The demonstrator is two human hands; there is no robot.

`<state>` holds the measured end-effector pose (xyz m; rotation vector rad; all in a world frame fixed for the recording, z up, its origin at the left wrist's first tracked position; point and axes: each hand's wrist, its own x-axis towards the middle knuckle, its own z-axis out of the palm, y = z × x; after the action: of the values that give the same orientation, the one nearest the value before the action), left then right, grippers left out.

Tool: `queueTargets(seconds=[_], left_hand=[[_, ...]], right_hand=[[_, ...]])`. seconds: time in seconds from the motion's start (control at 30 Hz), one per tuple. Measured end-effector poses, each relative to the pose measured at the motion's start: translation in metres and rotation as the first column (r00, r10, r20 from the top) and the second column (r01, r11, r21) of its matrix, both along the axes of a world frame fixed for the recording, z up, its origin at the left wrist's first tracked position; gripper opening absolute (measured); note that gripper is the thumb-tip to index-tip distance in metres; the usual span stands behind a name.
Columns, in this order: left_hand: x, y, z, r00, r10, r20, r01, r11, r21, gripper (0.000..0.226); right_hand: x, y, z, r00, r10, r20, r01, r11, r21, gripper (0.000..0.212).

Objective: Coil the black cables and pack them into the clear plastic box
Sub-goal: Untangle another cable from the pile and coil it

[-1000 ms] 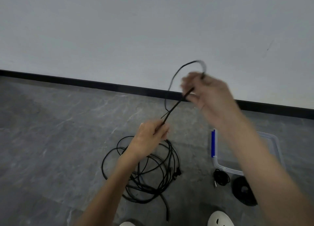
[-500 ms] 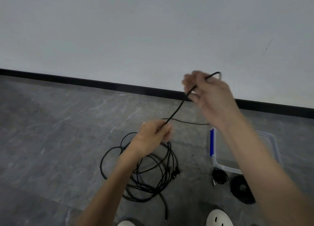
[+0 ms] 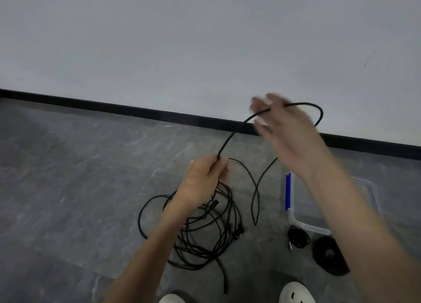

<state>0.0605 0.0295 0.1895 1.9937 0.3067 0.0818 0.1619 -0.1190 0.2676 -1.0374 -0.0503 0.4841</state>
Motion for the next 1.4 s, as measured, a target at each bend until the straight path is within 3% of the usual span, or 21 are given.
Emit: queueTargets(seconds=[0.1,0.17,0.27,0.33,0.37,0.43,0.5,0.57,0.6,0.67,0.73,0.77,0.8,0.87,0.93,1.0,1.1,1.17,1.23,1.3,1.4], left_hand=[[0.005,-0.008,0.009,0.992,-0.058,0.117,0.069,0.994,-0.09,0.022],[0.005,-0.006,0.008,0.992,-0.054,0.116,0.064,0.994,-0.086,0.02],[0.002,0.001,0.002,0.998,-0.059,-0.01,0.059,0.998,0.021,0.023],[-0.001,0.002,0.0,0.992,-0.106,-0.071,0.112,0.989,0.097,0.022],[0.0,0.0,0.001,0.994,-0.095,-0.061,0.102,0.989,0.109,0.023],[0.002,-0.006,0.005,0.999,-0.035,0.012,0.034,0.998,0.059,0.025],[0.004,-0.012,0.011,0.996,-0.003,0.089,-0.001,0.999,0.037,0.026],[0.004,-0.012,0.011,0.994,0.001,0.105,-0.005,1.0,0.03,0.026],[0.002,-0.01,0.011,0.996,0.001,0.085,-0.003,1.0,0.028,0.026],[-0.002,-0.004,0.007,0.999,-0.045,0.01,0.044,0.996,0.073,0.025],[-0.005,-0.001,0.002,0.993,-0.102,-0.059,0.11,0.984,0.139,0.025],[-0.004,-0.001,0.0,0.994,-0.095,-0.061,0.102,0.986,0.135,0.025],[-0.004,-0.003,0.0,0.997,-0.069,-0.042,0.073,0.993,0.097,0.025],[0.0,-0.008,0.002,1.0,-0.019,0.024,0.02,1.0,-0.023,0.026],[0.003,-0.012,0.006,0.995,-0.026,0.096,0.034,0.996,-0.08,0.024],[0.003,-0.011,0.006,0.995,-0.049,0.092,0.055,0.997,-0.061,0.019],[-0.002,-0.004,0.0,0.994,-0.098,-0.055,0.102,0.992,0.078,0.014],[-0.004,-0.001,-0.005,0.984,-0.142,-0.107,0.162,0.963,0.217,0.017],[-0.003,0.0,-0.006,0.986,-0.128,-0.107,0.151,0.955,0.255,0.021],[-0.001,-0.004,-0.002,0.995,-0.086,-0.046,0.094,0.972,0.213,0.022],[0.001,-0.011,0.007,0.995,-0.044,0.088,0.026,0.981,0.194,0.017]], right_hand=[[-0.026,0.018,-0.013,0.934,0.353,0.064,-0.293,0.855,-0.428,0.022],[-0.027,0.022,-0.011,0.943,0.316,0.107,-0.24,0.865,-0.441,0.025],[-0.005,0.009,0.008,1.0,-0.025,0.01,0.025,0.999,-0.043,0.019],[0.007,-0.001,0.019,0.988,-0.125,-0.087,0.143,0.956,0.256,0.018],[0.006,-0.002,0.019,0.991,-0.107,-0.076,0.125,0.949,0.289,0.018],[-0.004,0.005,0.009,0.998,0.069,-0.011,-0.068,0.994,0.082,0.014],[-0.023,0.016,-0.001,0.935,0.353,0.038,-0.335,0.911,-0.241,0.02],[-0.033,0.024,-0.001,0.908,0.413,0.064,-0.37,0.865,-0.339,0.026],[-0.029,0.024,0.002,0.937,0.342,0.074,-0.307,0.906,-0.291,0.026],[-0.011,0.014,0.014,0.995,0.102,0.002,-0.102,0.995,0.002,0.027],[0.008,-0.001,0.027,0.994,-0.022,-0.11,0.059,0.937,0.344,0.027],[0.011,-0.005,0.028,0.994,-0.028,-0.102,0.066,0.916,0.395,0.025],[0.009,-0.004,0.023,0.997,-0.007,-0.075,0.03,0.948,0.318,0.021],[-0.005,0.005,0.001,0.988,0.155,0.018,-0.153,0.983,-0.099,0.016],[-0.025,0.018,-0.013,0.933,0.354,0.07,-0.297,0.865,-0.405,0.021],[-0.028,0.022,-0.011,0.948,0.31,0.078,-0.258,0.884,-0.389,0.023],[-0.004,0.006,0.01,0.998,0.056,0.012,-0.056,0.998,-0.003,0.02],[0.006,-0.006,0.02,0.998,-0.045,-0.041,0.053,0.974,0.22,0.021],[0.008,-0.007,0.015,0.992,-0.08,-0.096,0.106,0.943,0.315,0.021],[0.002,0.0,0.004,0.995,0.009,-0.1,0.016,0.969,0.245,0.018],[-0.014,0.01,-0.014,0.947,0.322,0.026,-0.316,0.94,-0.13,0.023]])
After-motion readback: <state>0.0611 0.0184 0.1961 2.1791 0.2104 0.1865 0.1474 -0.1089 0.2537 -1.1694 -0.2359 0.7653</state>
